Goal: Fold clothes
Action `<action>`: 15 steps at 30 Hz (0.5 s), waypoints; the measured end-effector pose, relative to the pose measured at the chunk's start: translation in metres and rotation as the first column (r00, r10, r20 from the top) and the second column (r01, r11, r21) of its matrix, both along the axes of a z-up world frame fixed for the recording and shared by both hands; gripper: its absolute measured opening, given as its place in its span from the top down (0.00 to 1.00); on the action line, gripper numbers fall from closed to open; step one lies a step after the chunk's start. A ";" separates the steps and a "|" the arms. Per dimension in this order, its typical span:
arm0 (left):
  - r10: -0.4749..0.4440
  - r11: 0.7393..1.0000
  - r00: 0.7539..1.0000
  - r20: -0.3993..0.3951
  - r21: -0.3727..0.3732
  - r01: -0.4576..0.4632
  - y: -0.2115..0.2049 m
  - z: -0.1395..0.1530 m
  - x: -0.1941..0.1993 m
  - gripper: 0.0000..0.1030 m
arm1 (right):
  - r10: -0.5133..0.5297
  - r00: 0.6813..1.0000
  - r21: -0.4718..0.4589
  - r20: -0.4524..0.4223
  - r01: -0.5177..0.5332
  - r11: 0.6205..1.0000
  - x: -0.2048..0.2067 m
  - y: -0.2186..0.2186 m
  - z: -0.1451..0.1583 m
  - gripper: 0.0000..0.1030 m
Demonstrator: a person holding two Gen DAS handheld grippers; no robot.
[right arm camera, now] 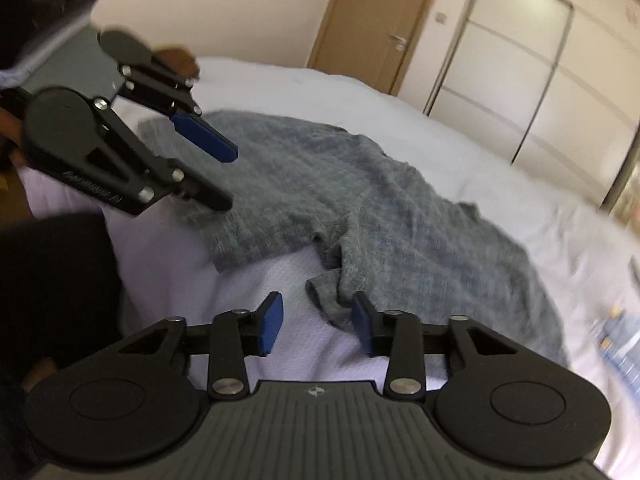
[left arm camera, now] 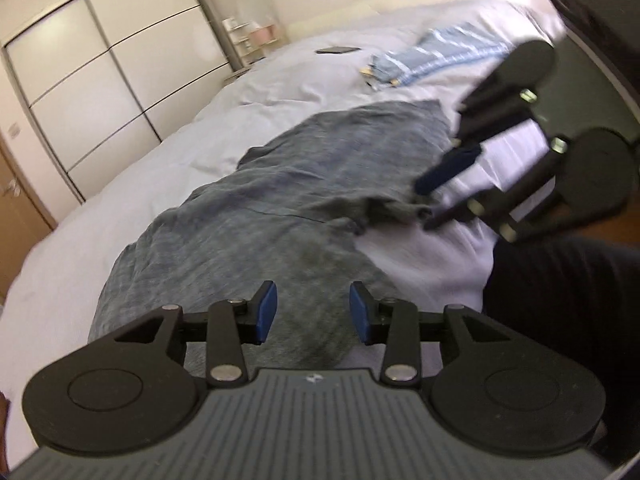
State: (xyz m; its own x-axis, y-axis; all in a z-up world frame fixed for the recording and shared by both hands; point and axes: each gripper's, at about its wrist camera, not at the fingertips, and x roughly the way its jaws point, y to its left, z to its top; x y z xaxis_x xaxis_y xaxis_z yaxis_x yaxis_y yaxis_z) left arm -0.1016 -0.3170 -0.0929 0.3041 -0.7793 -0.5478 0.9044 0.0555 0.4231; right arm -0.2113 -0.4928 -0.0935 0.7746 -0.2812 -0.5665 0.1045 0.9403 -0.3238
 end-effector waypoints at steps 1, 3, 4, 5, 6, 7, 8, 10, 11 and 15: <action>-0.005 1.000 1.000 0.018 0.006 0.005 0.000 -0.002 -0.001 0.66 | 0.008 1.000 -0.041 -0.010 -0.008 0.999 0.003 0.004 -0.003 0.76; -0.012 1.000 0.999 0.042 0.016 0.012 0.001 -0.006 -0.002 0.66 | 0.023 0.999 -0.120 -0.031 -0.027 0.992 0.008 0.012 -0.009 1.00; -0.014 1.000 0.999 0.050 0.016 0.014 0.003 -0.008 -0.002 0.66 | 0.041 0.998 -0.140 -0.039 -0.047 0.989 0.007 0.014 -0.009 1.00; -0.013 1.000 0.999 0.052 0.016 0.012 0.004 -0.009 -0.001 0.66 | 0.061 0.997 -0.160 -0.047 -0.068 0.985 0.005 0.016 -0.009 1.00; -0.011 1.000 0.999 0.048 0.015 0.010 0.006 -0.010 0.000 0.66 | 0.092 0.994 -0.175 -0.057 -0.101 0.979 0.001 0.016 -0.007 1.00; -0.009 1.000 0.999 0.045 0.015 0.008 0.007 -0.010 0.001 0.66 | 0.123 0.990 -0.189 -0.068 -0.133 0.973 -0.003 0.016 -0.006 1.00; -0.007 1.000 0.999 0.042 0.014 0.006 0.008 -0.011 0.002 0.66 | 0.143 0.986 -0.205 -0.087 -0.158 0.966 -0.009 0.015 -0.004 1.00; -0.002 1.000 0.999 0.038 0.007 0.002 0.010 -0.010 0.003 0.66 | 0.170 0.977 -0.219 -0.127 -0.195 0.956 -0.020 0.015 -0.004 1.00; 0.000 1.000 0.999 0.033 0.001 0.000 0.010 -0.010 0.003 0.65 | 0.178 0.973 -0.219 -0.148 -0.208 0.953 -0.024 0.015 -0.004 1.00; -0.007 1.000 1.000 0.008 -0.011 0.007 0.005 -0.010 -0.002 0.54 | 0.129 0.981 -0.156 -0.146 -0.152 0.976 -0.026 0.007 -0.005 1.00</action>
State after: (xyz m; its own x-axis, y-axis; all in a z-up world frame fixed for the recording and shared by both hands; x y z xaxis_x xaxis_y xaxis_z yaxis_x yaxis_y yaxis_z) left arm -0.1040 -0.3115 -0.1031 0.3027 -0.7875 -0.5369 0.9015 0.0538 0.4294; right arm -0.2377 -0.4861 -0.0990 0.7331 -0.2734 -0.6227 -0.0797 0.8748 -0.4779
